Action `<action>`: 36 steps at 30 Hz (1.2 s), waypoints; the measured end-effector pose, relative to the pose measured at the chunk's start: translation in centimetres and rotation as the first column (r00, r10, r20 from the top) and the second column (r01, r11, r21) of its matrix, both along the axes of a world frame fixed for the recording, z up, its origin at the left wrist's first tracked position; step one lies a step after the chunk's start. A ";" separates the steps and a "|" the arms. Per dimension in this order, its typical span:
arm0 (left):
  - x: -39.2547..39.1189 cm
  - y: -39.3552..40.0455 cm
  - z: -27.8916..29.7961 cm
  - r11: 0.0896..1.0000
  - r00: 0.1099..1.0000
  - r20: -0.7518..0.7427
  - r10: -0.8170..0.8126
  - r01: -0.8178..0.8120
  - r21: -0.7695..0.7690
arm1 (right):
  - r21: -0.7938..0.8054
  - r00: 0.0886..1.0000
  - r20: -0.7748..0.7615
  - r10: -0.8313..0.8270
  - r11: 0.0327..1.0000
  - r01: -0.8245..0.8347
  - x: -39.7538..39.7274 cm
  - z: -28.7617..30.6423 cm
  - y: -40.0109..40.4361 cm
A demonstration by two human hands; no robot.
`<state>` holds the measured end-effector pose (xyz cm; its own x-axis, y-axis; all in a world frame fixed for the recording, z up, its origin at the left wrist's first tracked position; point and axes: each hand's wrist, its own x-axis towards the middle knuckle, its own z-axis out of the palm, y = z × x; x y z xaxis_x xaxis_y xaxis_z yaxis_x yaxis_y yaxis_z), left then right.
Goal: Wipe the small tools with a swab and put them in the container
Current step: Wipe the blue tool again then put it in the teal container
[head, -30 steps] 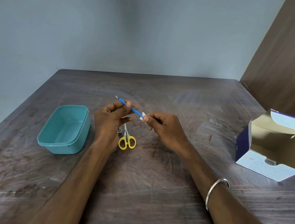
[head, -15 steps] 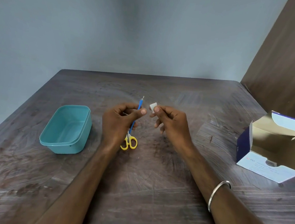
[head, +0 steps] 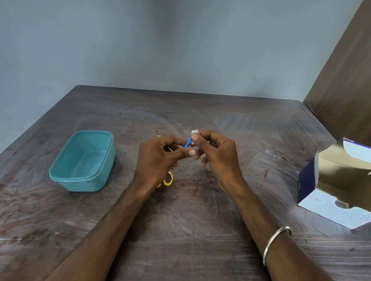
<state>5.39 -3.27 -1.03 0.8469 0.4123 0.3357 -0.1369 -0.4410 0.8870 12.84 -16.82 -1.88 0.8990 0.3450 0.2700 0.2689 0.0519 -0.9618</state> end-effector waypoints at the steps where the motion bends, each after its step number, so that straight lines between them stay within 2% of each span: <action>1: 0.0 0.0 -0.1 1.000 1.000 -0.007 -0.003 0.003 0.009 | -0.010 1.000 0.005 -0.012 1.000 0.012 0.1 -0.1 0.0; 12: -0.2 0.0 0.4 0.999 0.998 -0.055 0.035 -0.035 0.014 | -0.110 0.994 0.092 -0.066 0.991 0.076 0.5 -0.6 0.2; 15: -0.3 0.0 0.4 0.998 0.997 -0.056 0.057 -0.056 0.013 | -0.074 0.993 0.078 -0.090 0.993 0.096 0.5 -0.6 0.2; 20: -0.4 0.2 0.4 0.990 0.989 -0.036 0.142 -0.142 0.013 | 0.048 0.984 -0.064 -0.168 0.984 0.171 1.0 -0.2 -0.4; 24: -1.1 0.6 1.2 0.966 0.967 0.040 0.250 -0.252 0.061 | 0.053 0.980 -0.059 -0.192 0.979 0.195 1.1 -0.2 -0.6; 31: -5.1 3.8 4.5 0.824 0.861 0.170 0.480 -0.509 0.251 | 0.047 0.993 -0.043 -0.114 0.992 0.116 1.0 -0.4 -0.4; 33: -6.1 5.7 5.4 0.770 0.827 0.141 0.544 -0.559 0.309 | 0.038 0.994 -0.045 -0.103 0.994 0.104 1.0 -0.5 -0.4; 36: -7.1 8.4 5.9 0.740 0.800 0.004 0.600 -0.558 0.377 | 0.037 0.994 -0.036 -0.107 0.993 0.108 1.0 -0.5 -0.5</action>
